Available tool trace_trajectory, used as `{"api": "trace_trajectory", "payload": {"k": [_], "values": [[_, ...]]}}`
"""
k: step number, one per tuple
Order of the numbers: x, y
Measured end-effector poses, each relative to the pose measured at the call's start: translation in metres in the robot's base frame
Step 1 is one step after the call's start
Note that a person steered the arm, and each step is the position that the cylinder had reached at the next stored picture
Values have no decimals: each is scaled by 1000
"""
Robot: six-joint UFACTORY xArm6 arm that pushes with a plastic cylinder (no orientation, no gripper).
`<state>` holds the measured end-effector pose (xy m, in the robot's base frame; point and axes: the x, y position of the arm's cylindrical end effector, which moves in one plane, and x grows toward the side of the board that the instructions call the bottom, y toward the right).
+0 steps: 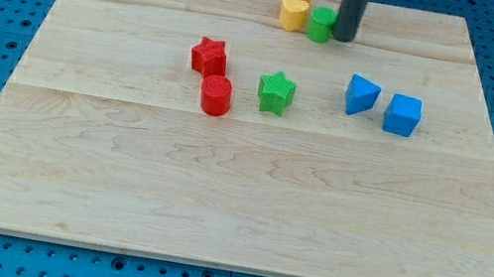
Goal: Place the green star right to the red star
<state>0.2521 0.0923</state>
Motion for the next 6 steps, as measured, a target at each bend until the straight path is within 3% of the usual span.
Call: {"api": "trace_trajectory", "payload": {"k": [1,2,5,6], "values": [[-22,-22],[11,4],[183,-26],[155,-70]]}}
